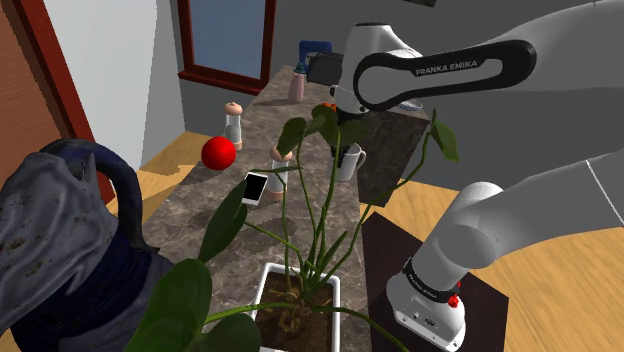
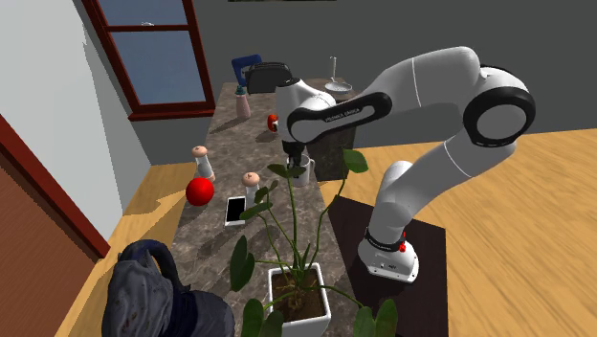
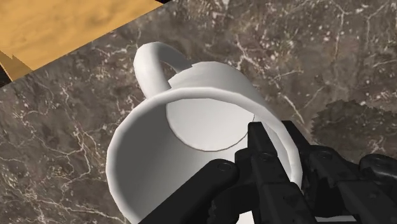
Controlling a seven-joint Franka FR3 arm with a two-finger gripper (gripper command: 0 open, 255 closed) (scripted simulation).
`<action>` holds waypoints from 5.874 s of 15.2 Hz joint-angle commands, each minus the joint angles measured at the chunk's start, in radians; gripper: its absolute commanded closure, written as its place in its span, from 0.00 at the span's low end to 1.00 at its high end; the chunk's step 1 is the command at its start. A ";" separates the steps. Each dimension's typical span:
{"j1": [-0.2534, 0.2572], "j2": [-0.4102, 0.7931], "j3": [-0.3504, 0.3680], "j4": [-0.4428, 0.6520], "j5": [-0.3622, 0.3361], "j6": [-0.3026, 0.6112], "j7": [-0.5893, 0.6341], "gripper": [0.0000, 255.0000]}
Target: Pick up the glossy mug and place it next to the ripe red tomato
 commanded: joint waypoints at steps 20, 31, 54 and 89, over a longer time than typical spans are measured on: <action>-0.106 0.267 -0.195 0.333 -0.089 -0.047 -0.253 1.00; -0.179 0.607 -0.326 0.692 -0.039 -0.052 -0.483 1.00; -0.406 1.248 -0.366 1.482 0.154 -0.209 -0.737 1.00; -0.394 1.309 -0.352 1.270 0.171 0.061 -0.740 0.00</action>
